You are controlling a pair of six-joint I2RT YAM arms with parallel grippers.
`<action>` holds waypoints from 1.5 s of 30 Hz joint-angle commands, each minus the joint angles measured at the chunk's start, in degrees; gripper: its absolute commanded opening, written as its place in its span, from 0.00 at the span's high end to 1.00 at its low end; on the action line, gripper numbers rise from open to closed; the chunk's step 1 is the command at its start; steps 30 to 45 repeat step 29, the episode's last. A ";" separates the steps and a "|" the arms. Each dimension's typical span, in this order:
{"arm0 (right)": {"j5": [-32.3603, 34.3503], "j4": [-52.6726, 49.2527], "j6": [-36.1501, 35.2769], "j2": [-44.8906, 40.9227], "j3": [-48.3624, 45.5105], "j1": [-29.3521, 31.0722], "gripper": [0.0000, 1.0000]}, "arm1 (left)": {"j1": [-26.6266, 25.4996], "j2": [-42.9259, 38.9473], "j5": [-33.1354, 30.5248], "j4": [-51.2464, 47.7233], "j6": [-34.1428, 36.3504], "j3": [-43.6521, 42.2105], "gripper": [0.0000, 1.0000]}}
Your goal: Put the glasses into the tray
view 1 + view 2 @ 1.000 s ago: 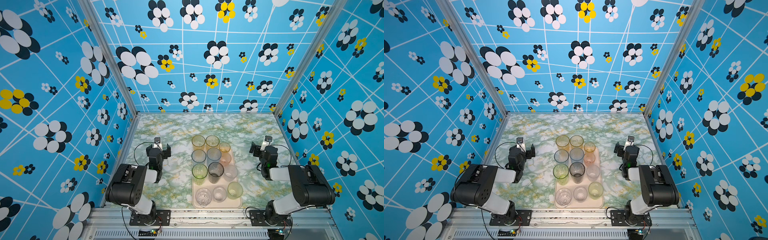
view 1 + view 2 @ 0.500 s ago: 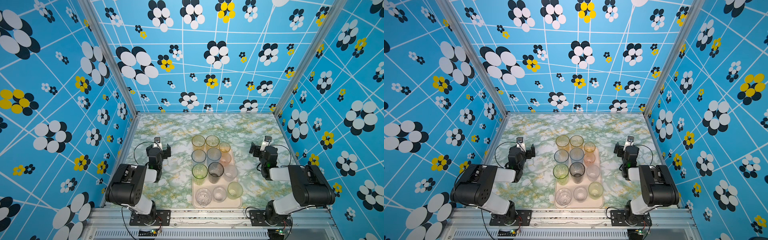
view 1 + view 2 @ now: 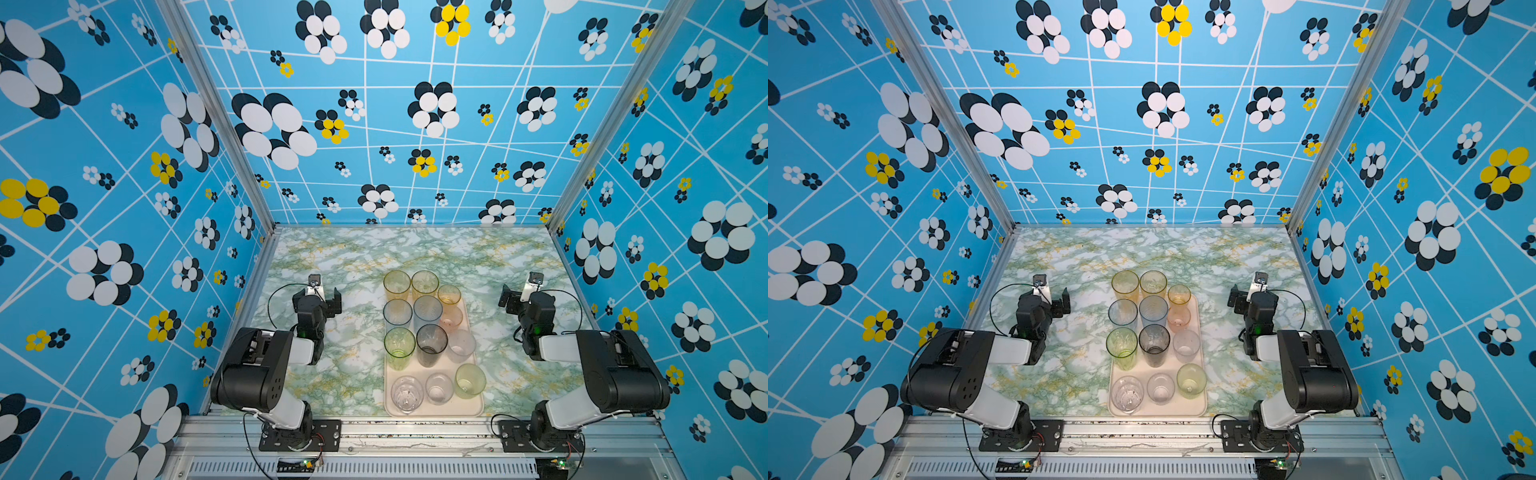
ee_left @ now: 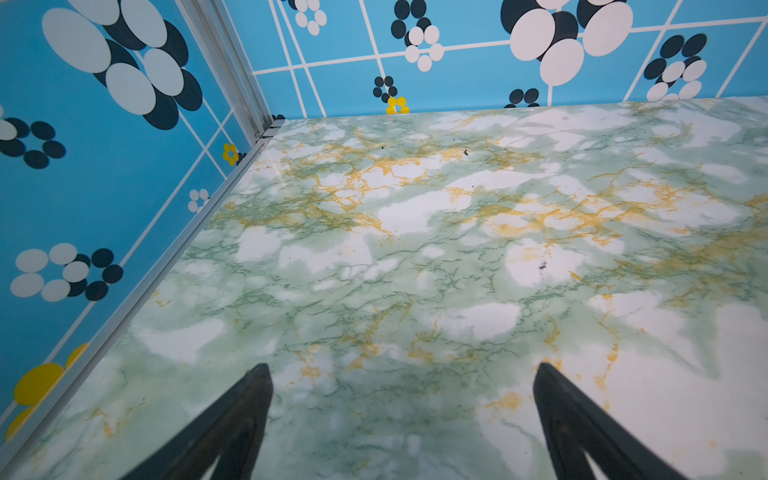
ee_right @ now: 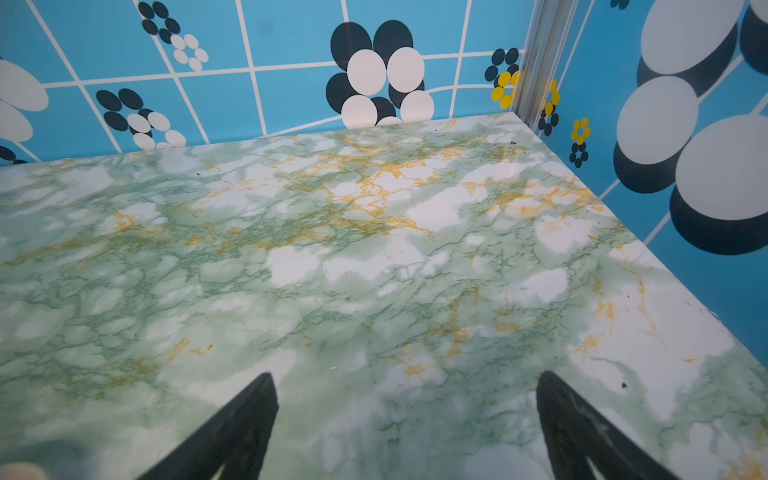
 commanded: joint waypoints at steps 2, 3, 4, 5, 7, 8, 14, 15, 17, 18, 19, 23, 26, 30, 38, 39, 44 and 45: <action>-0.54 -0.28 -0.52 0.14 0.56 -0.06 0.01 | 0.55 -0.55 0.74 -0.90 -0.70 1.01 0.01; -0.61 -0.29 -0.52 0.16 0.53 -0.01 0.01 | 0.48 -0.55 0.74 -0.91 -0.71 1.04 0.01; -0.56 -0.32 -0.52 0.10 0.60 -0.04 0.01 | 0.49 -0.55 0.74 -0.89 -0.63 1.06 0.01; -0.61 -0.33 -0.52 0.16 0.54 -0.05 0.01 | 0.55 -0.55 0.74 -0.88 -0.63 1.06 0.01; -0.57 -0.32 -0.52 0.15 0.49 -0.06 0.01 | 0.48 -0.59 0.74 -0.88 -0.68 1.03 0.01; -0.56 -0.30 -0.52 0.15 0.49 -0.01 0.01 | 0.51 -0.55 0.74 -0.88 -0.70 1.04 0.01; -0.60 -0.29 -0.51 0.18 0.41 0.04 0.01 | 0.53 -0.55 0.74 -0.88 -0.70 1.06 0.01; -0.61 -0.33 -0.52 0.12 0.55 0.05 0.01 | 0.54 -0.55 0.74 -0.92 -0.64 1.06 0.01; -0.61 -0.34 -0.52 0.17 0.56 -0.06 0.01 | 0.55 -0.55 0.74 -0.90 -0.62 1.06 0.01; -0.58 -0.33 -0.52 0.13 0.56 0.03 0.01 | 0.52 -0.55 0.86 -1.00 -0.65 1.19 0.01; -0.56 -0.32 -0.52 0.17 0.50 -0.03 0.01 | 0.59 -0.59 1.04 -1.32 -0.70 1.31 0.01; -0.56 -0.29 -0.52 0.14 0.50 0.02 0.01 | 1.34 -0.64 2.74 -2.54 -0.97 1.85 0.01; -0.53 -0.34 -0.51 0.19 0.53 0.03 0.01 | 1.34 -0.64 2.76 -2.56 -0.97 1.78 0.01; -0.61 -0.33 -0.52 0.21 0.48 -0.01 0.01 | 1.37 -0.64 2.76 -2.46 -0.97 1.76 0.01; -0.61 -0.33 -0.52 0.21 0.48 -0.01 0.01 | 1.37 -0.64 2.76 -2.46 -0.97 1.76 0.01; -0.61 -0.33 -0.52 0.21 0.48 -0.01 0.01 | 1.37 -0.64 2.76 -2.46 -0.97 1.76 0.01; -0.61 -0.33 -0.52 0.21 0.48 -0.01 0.01 | 1.37 -0.64 2.76 -2.46 -0.97 1.76 0.01; -0.61 -0.33 -0.52 0.21 0.48 -0.01 0.01 | 1.37 -0.64 2.76 -2.46 -0.97 1.76 0.01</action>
